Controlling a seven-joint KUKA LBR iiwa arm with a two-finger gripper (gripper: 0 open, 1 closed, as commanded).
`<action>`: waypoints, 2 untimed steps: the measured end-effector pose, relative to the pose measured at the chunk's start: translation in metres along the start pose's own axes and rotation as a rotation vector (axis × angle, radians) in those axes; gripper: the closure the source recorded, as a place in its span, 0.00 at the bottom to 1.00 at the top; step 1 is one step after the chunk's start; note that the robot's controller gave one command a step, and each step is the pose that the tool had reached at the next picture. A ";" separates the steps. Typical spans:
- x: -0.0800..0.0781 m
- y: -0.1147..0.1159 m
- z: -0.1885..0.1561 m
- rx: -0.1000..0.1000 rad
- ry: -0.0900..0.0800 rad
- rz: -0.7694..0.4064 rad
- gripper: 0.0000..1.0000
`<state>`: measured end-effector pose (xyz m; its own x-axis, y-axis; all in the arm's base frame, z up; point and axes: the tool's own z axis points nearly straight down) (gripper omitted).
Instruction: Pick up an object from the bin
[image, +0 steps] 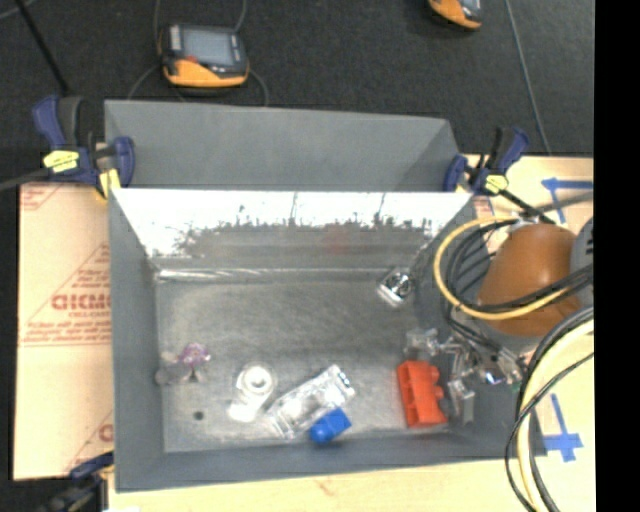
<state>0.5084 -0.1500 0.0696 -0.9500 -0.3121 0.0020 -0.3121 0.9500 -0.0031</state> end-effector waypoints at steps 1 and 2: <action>0.010 0.025 -0.006 0.018 -0.027 -0.436 0.00; 0.013 0.039 -0.008 0.021 -0.037 -0.406 0.00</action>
Offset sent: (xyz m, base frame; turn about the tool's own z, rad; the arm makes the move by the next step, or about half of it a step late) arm -0.0255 0.0238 0.0004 -0.4399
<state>0.4841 -0.1171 0.0772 -0.7491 -0.6619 -0.0285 -0.6612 0.7496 -0.0299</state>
